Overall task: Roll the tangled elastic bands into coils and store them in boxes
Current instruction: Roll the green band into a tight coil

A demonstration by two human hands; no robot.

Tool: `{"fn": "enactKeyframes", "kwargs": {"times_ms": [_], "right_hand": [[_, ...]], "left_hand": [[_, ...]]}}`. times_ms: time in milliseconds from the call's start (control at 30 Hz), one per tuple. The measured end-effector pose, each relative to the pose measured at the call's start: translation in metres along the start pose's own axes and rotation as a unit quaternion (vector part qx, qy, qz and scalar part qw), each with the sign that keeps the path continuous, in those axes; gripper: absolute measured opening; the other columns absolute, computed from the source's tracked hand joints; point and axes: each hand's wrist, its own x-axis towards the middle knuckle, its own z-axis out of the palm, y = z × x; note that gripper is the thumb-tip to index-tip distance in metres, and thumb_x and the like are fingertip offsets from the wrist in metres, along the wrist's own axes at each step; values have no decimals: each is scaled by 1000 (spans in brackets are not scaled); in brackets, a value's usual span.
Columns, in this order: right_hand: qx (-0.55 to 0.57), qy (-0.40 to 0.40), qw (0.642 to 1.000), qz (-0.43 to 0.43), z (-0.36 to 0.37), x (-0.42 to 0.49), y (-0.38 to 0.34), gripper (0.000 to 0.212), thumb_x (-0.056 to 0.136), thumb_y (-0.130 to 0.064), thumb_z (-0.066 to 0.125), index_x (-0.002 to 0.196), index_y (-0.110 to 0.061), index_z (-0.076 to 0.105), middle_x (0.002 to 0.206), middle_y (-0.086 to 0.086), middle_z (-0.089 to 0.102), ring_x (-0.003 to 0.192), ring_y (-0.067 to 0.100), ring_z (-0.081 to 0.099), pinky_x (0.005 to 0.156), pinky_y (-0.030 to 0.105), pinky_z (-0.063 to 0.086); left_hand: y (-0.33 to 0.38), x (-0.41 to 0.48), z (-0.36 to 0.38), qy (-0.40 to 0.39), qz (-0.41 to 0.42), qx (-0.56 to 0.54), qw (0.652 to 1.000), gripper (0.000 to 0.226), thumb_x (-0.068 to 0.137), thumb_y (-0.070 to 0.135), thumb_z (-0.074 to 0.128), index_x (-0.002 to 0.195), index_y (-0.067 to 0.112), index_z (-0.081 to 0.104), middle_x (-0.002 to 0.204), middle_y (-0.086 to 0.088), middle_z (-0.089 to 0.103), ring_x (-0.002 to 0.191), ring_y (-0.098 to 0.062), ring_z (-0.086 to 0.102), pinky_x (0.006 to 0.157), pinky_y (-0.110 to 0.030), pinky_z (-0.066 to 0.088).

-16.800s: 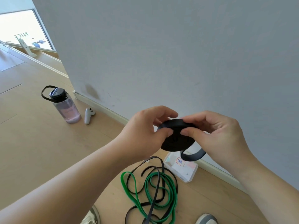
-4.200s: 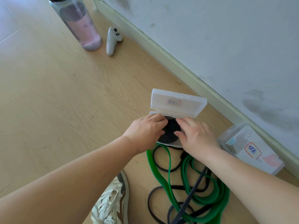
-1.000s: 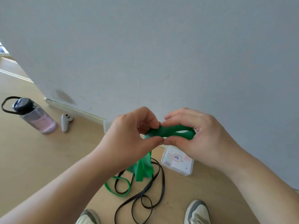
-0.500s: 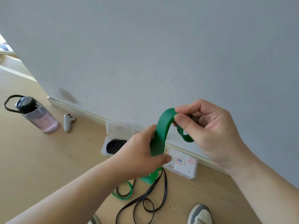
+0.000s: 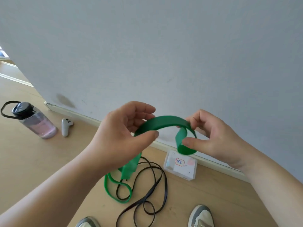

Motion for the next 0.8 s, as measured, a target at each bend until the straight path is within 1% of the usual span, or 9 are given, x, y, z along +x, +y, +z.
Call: {"fn": "enactKeyframes", "kwargs": {"times_ms": [67,167,233,367,467,533,633,700,800], "right_hand": [[31,-13,999,-38,7,-2,-5,38,81,-6,85,89,-20,50,126,-10,72,131,4,58,122,42,34],[58,-10,994,-93,18,-5,-12,32,83,-5,83,97,-15,56,125,-3,73,131,12,61,119,43,38],[77,-24,992,-98,21,-4,-14,25,85,-1,80,102,-12,65,121,1,75,125,17,66,116,45,43],[76,-65,991,-86,20,-4,-13,24,84,0,80,100,-16,73,128,-5,72,128,15,64,115,45,43],[32,-35,995,-91,24,-6,-16,27,81,2,82,97,-17,72,112,-6,78,114,9,71,108,34,52],[30,15,993,-116,27,-5,-19,23,83,1,80,93,-18,74,101,-2,80,102,12,75,99,32,58],[89,76,983,-139,28,-2,-20,25,85,3,77,88,-21,76,94,6,80,91,23,78,88,39,62],[132,115,975,-137,28,0,-20,24,85,3,77,86,-21,76,92,11,80,91,31,77,90,48,61],[161,171,965,-114,27,1,-17,29,86,2,78,80,-26,74,93,10,79,94,36,75,94,55,59]], "left_hand": [[3,-3,5,-21,-3,-9,1000,46,78,9,87,112,33,69,99,7,78,90,-14,77,85,-40,64],[8,-8,11,-60,-15,-7,998,48,78,15,89,110,40,64,86,1,79,81,-19,78,76,-46,65],[10,-10,11,-64,-9,-3,998,48,77,14,90,108,39,63,84,0,79,80,-18,78,74,-41,65],[10,-8,6,-68,-9,-32,997,49,74,10,91,109,33,64,84,-4,79,77,-22,77,63,-33,62],[8,-9,6,-73,0,-38,997,50,74,11,92,111,32,65,88,-5,79,82,-22,77,70,-36,63],[3,-10,9,-75,22,-3,997,56,71,17,94,114,34,64,98,4,76,91,-17,75,80,-34,63],[-6,-12,17,-102,36,64,992,81,70,23,95,132,49,49,111,19,68,106,-9,68,93,-32,59],[-13,-12,26,-104,28,75,991,94,76,19,88,142,59,35,108,18,68,104,-10,68,93,-37,59],[-25,-10,34,-63,12,101,993,81,85,24,79,149,48,36,101,14,68,99,-7,67,94,-37,57]]}}
